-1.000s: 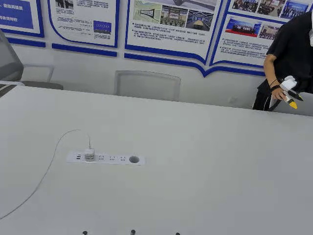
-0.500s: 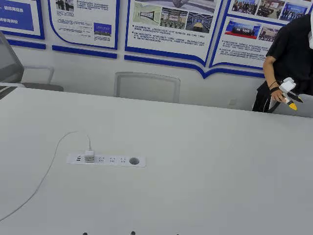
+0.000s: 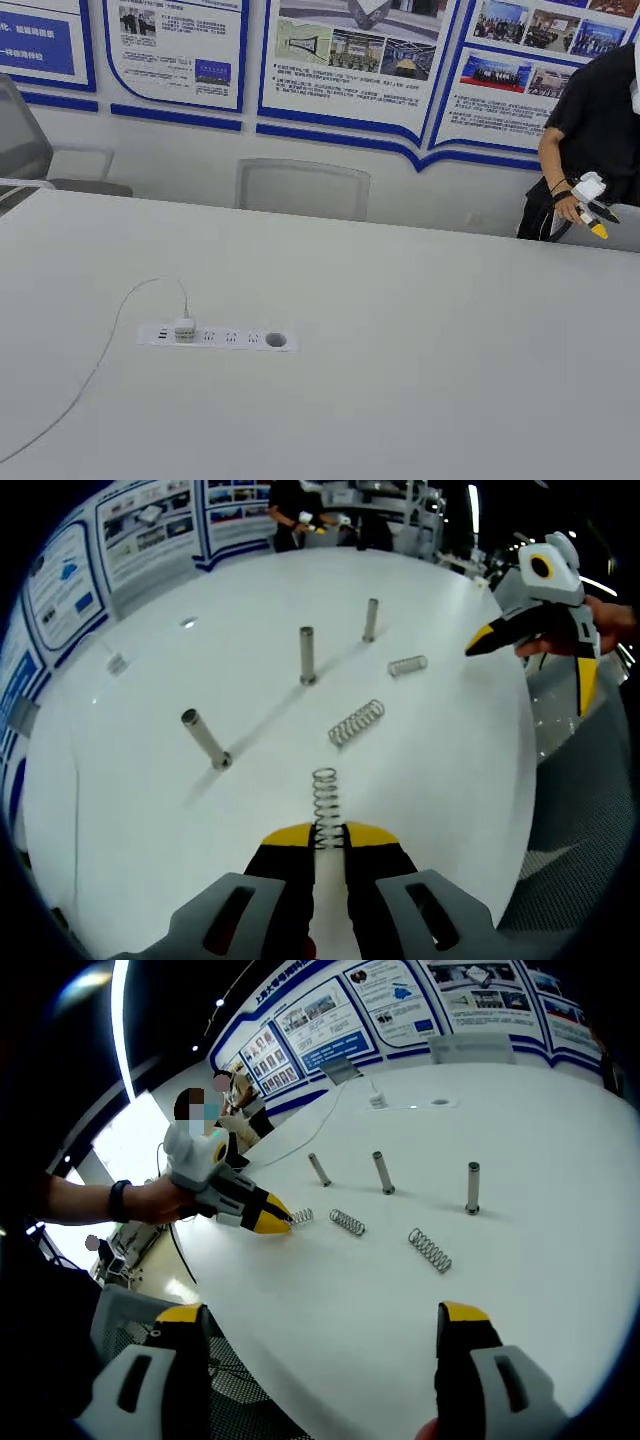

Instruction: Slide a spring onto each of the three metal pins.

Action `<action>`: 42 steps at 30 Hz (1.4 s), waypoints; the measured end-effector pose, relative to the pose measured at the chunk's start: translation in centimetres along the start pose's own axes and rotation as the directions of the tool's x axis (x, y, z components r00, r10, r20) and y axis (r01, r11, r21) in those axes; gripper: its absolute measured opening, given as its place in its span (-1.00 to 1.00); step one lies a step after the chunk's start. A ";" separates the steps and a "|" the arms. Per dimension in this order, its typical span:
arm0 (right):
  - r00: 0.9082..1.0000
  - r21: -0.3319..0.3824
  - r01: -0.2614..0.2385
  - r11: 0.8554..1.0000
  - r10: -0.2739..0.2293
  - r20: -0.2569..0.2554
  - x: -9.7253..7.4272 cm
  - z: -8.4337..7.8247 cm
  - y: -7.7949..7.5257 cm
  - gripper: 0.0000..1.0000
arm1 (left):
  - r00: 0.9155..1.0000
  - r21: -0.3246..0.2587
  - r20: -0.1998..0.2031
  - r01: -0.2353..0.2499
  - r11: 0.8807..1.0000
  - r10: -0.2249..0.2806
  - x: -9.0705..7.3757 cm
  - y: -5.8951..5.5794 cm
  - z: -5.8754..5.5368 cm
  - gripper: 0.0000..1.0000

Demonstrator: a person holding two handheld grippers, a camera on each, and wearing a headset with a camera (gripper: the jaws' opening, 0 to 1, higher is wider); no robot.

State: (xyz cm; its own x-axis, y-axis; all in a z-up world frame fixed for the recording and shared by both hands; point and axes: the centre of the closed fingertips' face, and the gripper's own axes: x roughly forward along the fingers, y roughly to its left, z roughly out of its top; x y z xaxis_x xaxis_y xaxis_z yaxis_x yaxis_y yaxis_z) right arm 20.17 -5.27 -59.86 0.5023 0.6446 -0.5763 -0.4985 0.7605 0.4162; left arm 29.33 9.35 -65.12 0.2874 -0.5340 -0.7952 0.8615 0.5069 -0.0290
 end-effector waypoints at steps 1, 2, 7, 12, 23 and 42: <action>1.000 0.001 -0.001 1.000 0.001 0.001 0.0 0.0 0.0 0.91 | 1.000 -0.002 0.002 0.000 1.000 0.000 -0.1 -0.1 0.0 -0.80; 1.000 0.002 -0.004 1.000 0.004 0.002 0.0 0.1 0.1 0.90 | 1.000 -0.002 0.003 0.000 1.000 0.000 -0.2 -0.2 0.0 -0.80; 1.000 0.003 -0.016 1.000 0.016 0.005 0.1 0.2 0.4 0.88 | 1.000 -0.007 0.013 0.003 1.000 -0.003 -0.6 -0.6 0.1 -0.80; 1.000 0.003 -0.024 1.000 0.024 0.006 0.1 0.3 0.6 0.86 | 1.000 -0.007 0.021 0.006 1.000 -0.006 -1.0 -1.1 0.3 -0.80; 0.999 0.005 -0.036 0.999 0.036 0.003 0.3 0.2 0.9 0.84 | 0.999 -0.030 0.045 0.018 0.999 -0.017 -1.8 -2.1 0.5 -0.80; 0.997 0.021 -0.071 0.997 0.071 0.017 0.4 0.3 1.6 0.71 | 0.992 0.046 0.084 0.095 0.994 -0.099 -2.2 -7.2 2.9 -0.80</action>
State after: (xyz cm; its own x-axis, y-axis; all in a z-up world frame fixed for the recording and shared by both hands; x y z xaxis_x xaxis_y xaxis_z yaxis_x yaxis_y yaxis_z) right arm 19.77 -3.74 -59.25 0.4775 0.6981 -0.5335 -0.5177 0.7142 0.4711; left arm 23.73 4.89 -61.43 0.2350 -0.6364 -0.7347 0.9033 0.4221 -0.0767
